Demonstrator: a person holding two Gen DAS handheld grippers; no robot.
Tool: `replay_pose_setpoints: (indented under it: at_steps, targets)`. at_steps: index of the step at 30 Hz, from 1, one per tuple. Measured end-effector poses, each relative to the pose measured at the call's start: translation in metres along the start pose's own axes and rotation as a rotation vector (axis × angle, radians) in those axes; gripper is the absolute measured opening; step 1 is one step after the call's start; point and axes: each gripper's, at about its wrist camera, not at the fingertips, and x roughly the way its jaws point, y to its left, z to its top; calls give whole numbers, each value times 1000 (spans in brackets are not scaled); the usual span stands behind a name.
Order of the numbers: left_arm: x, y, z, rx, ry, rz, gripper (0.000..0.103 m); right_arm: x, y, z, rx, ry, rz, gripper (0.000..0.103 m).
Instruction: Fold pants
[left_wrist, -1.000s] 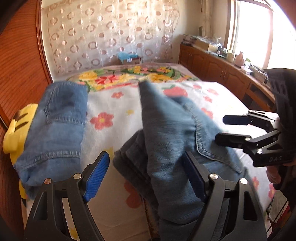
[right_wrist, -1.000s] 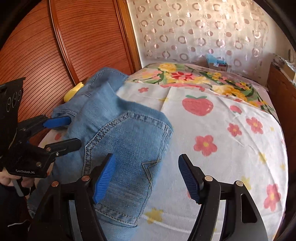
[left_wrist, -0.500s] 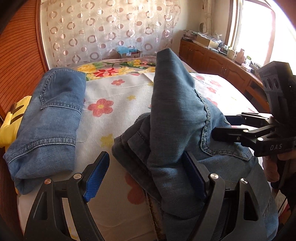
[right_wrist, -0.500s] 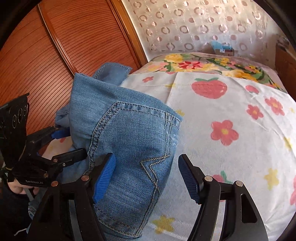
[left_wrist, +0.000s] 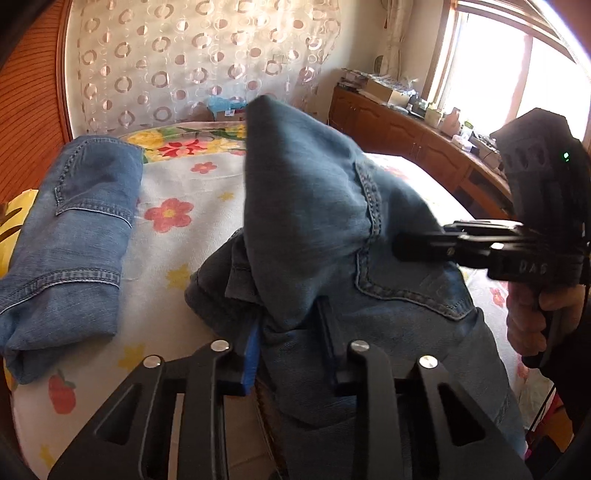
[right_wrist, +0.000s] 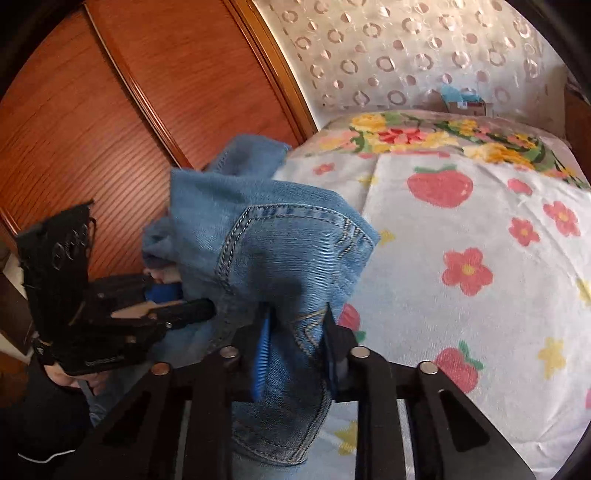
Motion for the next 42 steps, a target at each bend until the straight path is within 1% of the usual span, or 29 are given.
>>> replay_pose_setpoints:
  at_steps: [3, 9, 14, 17, 20, 22, 25, 28, 29, 30, 32, 33, 34, 35, 36, 37, 38, 39, 40, 41, 42]
  targets:
    - [-18, -3, 2, -7, -33, -13, 15, -16, 25, 8, -61, -33, -21, 17]
    - [-76, 4, 6, -42, -160, -26, 14, -49, 93, 36, -196, -89, -33, 15]
    - [-129, 14, 17, -58, -281, 2, 14, -66, 144, 67, -313, -140, -33, 15]
    - [-156, 26, 30, -63, -343, 38, 14, -65, 169, 89, -368, -162, -26, 15]
    - [-174, 42, 42, -72, -378, 88, 14, -57, 188, 107, -406, -181, -2, 15]
    - [-187, 54, 50, -75, -397, 130, 14, -46, 200, 123, -417, -196, 31, 15]
    - [-207, 76, 62, -85, -414, 193, 14, -26, 205, 145, -403, -222, 105, 14]
    - [-222, 102, 80, -93, -416, 259, 14, 5, 194, 168, -359, -241, 174, 15]
    - [-223, 109, 85, -95, -417, 275, 14, 18, 189, 175, -333, -249, 200, 15]
    - [-220, 119, 95, -97, -409, 301, 14, 34, 177, 181, -310, -255, 223, 15]
    - [-204, 135, 114, -92, -373, 322, 14, 64, 152, 185, -257, -264, 239, 15]
    - [-188, 144, 123, -81, -336, 341, 14, 86, 134, 185, -214, -259, 241, 16]
    - [-171, 154, 126, -76, -296, 361, 16, 108, 117, 183, -168, -246, 232, 16]
    - [-152, 164, 130, -83, -251, 369, 18, 136, 101, 179, -139, -223, 192, 20]
    - [-124, 176, 132, -109, -193, 351, 18, 163, 89, 173, -134, -192, 131, 21]
    - [-107, 185, 129, -134, -154, 333, 18, 190, 74, 167, -129, -143, 72, 21]
    - [-90, 196, 123, -156, -112, 326, 18, 215, 57, 160, -109, -82, 23, 25]
    - [-81, 202, 118, -163, -91, 323, 18, 232, 39, 155, -77, -44, -21, 26]
    - [-69, 204, 112, -165, -75, 314, 18, 238, 27, 154, -58, -43, -32, 26]
    - [-59, 204, 107, -164, -60, 302, 18, 237, 16, 153, -50, -62, -27, 34]
    - [-49, 201, 100, -160, -46, 286, 18, 235, 8, 155, -52, -61, -19, 41]
